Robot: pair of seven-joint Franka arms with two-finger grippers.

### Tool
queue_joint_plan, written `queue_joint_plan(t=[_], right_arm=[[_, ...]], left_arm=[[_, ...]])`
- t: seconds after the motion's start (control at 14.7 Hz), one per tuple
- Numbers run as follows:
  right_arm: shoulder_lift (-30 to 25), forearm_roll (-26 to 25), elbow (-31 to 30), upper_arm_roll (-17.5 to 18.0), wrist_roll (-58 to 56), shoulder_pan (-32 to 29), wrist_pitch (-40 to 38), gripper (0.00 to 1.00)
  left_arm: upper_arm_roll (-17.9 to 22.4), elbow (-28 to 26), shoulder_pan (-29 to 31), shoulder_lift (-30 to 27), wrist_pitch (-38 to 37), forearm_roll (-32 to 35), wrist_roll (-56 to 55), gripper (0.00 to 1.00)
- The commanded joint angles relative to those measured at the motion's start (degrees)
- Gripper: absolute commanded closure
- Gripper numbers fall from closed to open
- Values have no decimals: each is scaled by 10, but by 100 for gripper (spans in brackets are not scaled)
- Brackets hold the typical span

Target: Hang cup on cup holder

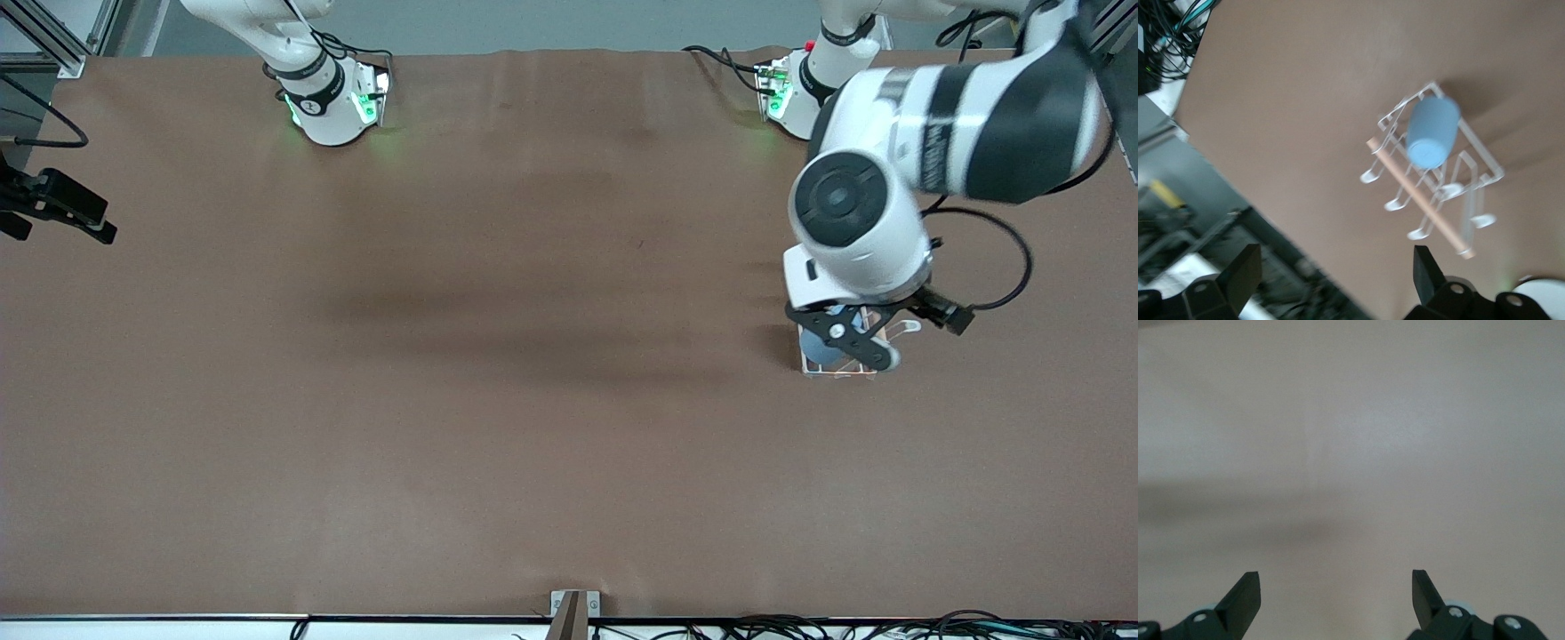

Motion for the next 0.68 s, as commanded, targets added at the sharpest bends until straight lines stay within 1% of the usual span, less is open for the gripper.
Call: queue_joint_plan(t=[0.0,0.14,0.2,0.34,0.48,0.61], right_arm=[[-15,-4,-17,2,8,-1,5,0],[-14,-4,-18,2,8,-2,7,0],[-14,-3,-18,2,6,-2,6,0],[-14,-2,-18,2,5,-2,8,0],[-13,-2,-17,2,5,-2,9,0],[-13,-2,-18,2,5,-1,7,0]], left_arm=[[-1,-5,20,-34,12,-55,-63,0],[-2,-6,47,-60,12,-77,-95,0],[0,-6,54,-74,12,-101,-109,0],[-3,-6,79,-85,11,-136,-144,0],[1,-6,83,-105,10,-142,-171,0],[0,-8,94,-127,8,-144,-172,0]])
